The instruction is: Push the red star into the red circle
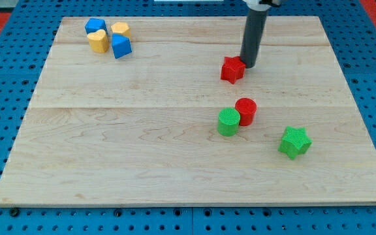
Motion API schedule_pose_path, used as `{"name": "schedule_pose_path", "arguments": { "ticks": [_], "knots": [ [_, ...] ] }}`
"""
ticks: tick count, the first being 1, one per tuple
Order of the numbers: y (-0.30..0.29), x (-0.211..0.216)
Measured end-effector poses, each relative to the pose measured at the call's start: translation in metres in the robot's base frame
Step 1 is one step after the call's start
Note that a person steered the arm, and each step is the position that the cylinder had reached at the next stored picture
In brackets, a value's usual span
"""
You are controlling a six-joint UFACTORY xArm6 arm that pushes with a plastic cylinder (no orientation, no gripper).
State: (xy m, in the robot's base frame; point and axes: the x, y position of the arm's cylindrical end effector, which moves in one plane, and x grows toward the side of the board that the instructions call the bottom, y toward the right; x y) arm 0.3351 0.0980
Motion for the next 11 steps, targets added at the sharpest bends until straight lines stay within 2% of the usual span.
{"name": "schedule_pose_path", "arguments": {
  "ticks": [1, 2, 3, 4, 6, 7, 8, 9, 11],
  "knots": [
    [-0.052, 0.024],
    [-0.079, 0.054],
    [-0.099, 0.022],
    [-0.138, 0.03],
    [-0.052, 0.071],
    [-0.074, 0.035],
    [-0.105, 0.034],
    [-0.109, 0.067],
    [-0.021, 0.109]
  ]
}}
